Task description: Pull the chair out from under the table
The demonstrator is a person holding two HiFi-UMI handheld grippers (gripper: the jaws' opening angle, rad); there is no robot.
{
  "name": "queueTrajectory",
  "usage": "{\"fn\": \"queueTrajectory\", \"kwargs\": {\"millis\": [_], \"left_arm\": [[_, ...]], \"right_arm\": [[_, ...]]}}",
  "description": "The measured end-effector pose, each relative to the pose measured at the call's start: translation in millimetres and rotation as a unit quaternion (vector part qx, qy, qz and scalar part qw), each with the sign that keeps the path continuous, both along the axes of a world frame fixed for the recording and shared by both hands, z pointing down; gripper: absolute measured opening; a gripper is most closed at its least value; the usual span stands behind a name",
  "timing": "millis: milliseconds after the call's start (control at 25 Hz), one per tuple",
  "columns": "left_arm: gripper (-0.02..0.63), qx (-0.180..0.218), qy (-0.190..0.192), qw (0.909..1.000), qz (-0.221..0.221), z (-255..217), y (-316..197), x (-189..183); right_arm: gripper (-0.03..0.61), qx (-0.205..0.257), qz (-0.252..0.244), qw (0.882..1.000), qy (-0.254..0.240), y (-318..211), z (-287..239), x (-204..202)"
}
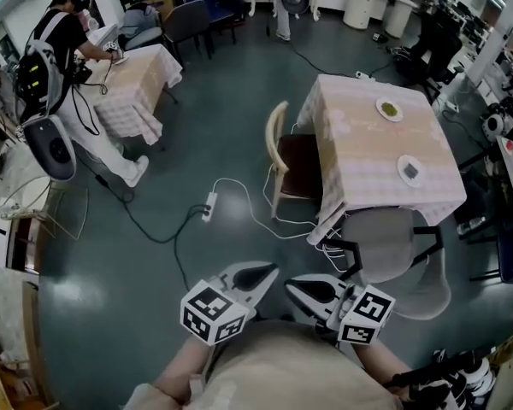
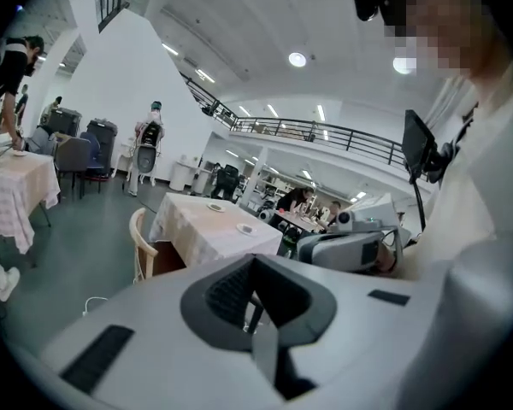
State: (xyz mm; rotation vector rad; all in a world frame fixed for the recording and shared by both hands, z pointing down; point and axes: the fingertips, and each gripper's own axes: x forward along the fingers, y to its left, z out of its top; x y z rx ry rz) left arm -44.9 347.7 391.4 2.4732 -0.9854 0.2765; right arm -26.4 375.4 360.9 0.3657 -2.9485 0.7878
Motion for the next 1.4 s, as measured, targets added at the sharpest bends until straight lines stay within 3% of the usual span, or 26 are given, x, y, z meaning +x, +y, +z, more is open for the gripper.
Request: {"fn": "queueTrajectory", "kwargs": {"millis": [280,440,600,960,1120,1240,1400], "left_arm": [[0.006,-0.016,0.002,0.9999,-0.004,16.2,-22.2,-68.7],[0.006,-0.015,0.015,0.9998,-0.003,16.0,-35.0,-90.3],[0.006,0.012,0.014,0.9998,0.009,11.7,-45.1,-100.2],[0.006,-0.006,0.019,0.9998,0.006,20.1,-58.4,-105.6],[0.006,-0.062,0.092,0.9936,-0.023,26.5,-71.1,-113.6],[0.006,-0.053,0.1,0.9929,-0.035,20.6,-90.3,-111.8],[0.006,-0.031,0.106,0.9925,-0.052,8.0,-124.5,-98.1]], "right_arm": [[0.008,0.031,0.01,0.998,0.045,-22.4,-3.5,-62.4],[0.008,0.029,0.021,0.998,0.057,-32.6,0.3,-83.1],[0.008,0.03,0.018,0.998,0.054,-38.0,3.5,-98.0],[0.008,0.016,0.01,1.0,0.019,-54.5,2.8,-105.4],[0.008,0.018,-0.027,0.999,0.017,-59.9,6.3,-113.0],[0.008,0.02,-0.03,0.999,0.006,-85.3,3.8,-106.4],[0.008,-0.017,-0.036,0.999,-0.034,-127.2,-5.2,-90.1]]}}
